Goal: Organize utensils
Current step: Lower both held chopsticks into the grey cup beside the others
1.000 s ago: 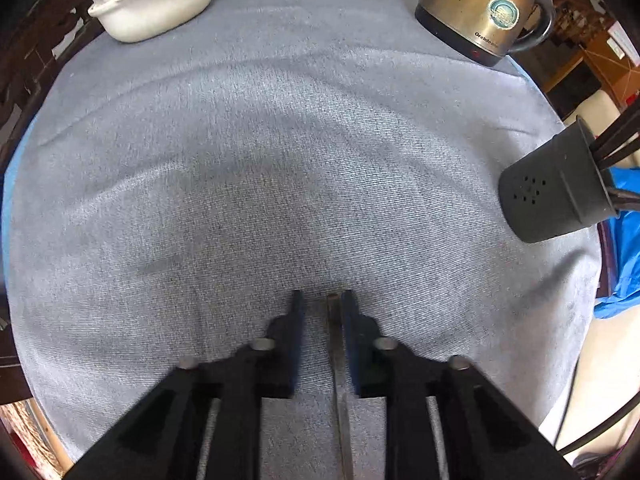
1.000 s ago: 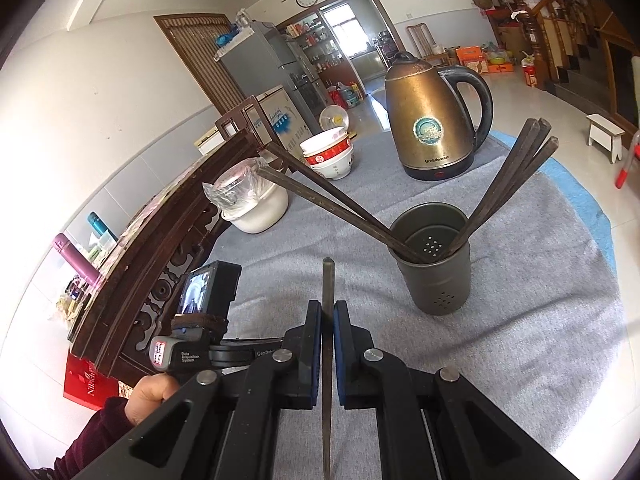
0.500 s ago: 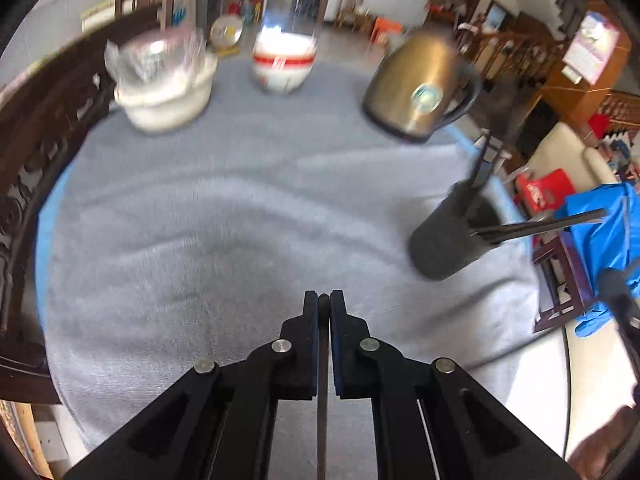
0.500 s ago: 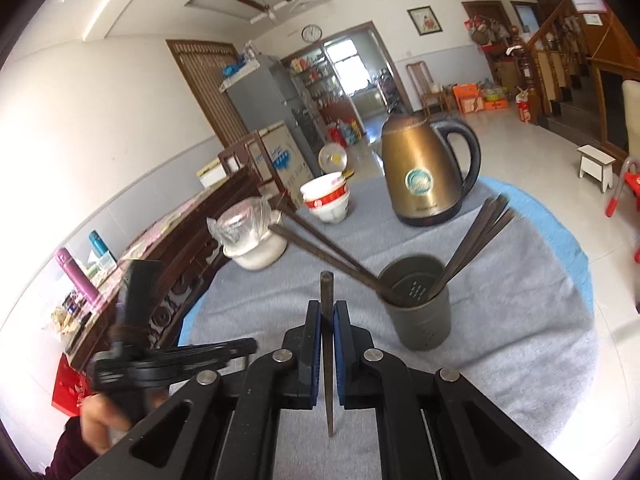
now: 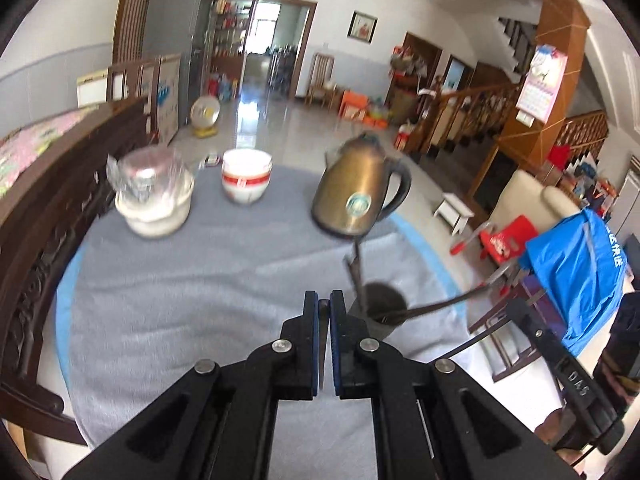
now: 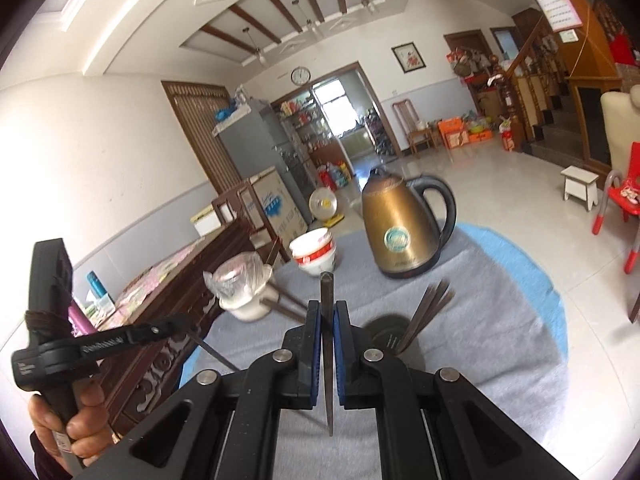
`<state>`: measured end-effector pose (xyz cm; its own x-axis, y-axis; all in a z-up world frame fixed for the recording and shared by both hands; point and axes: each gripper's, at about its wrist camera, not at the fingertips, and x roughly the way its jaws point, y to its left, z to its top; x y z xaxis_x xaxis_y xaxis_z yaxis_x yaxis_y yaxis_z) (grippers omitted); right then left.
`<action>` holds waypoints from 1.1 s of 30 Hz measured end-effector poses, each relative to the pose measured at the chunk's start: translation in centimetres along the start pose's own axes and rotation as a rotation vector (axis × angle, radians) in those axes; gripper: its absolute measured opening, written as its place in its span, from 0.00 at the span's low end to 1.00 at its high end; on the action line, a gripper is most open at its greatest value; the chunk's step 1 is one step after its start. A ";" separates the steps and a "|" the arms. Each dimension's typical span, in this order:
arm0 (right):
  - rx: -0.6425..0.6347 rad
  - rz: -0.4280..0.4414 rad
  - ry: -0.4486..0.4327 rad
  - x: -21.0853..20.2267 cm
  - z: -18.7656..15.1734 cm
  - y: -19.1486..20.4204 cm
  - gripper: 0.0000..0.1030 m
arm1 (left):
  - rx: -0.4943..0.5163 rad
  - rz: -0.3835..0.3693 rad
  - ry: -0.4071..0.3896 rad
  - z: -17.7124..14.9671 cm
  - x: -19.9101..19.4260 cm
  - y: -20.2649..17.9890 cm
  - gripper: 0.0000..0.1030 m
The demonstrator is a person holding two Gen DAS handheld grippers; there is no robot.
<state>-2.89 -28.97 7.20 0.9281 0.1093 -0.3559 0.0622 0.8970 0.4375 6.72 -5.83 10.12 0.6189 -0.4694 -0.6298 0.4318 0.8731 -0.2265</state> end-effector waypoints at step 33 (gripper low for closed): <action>-0.117 -0.224 -0.187 4.1 3.5 0.7 0.06 | 0.005 -0.012 -0.186 5.2 4.2 -7.3 0.05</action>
<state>2.21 -29.34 8.93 0.9482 -0.1676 -0.2700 0.2402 0.9343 0.2636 9.56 -14.88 13.01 0.7243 -0.4966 -0.4784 0.4428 0.8668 -0.2294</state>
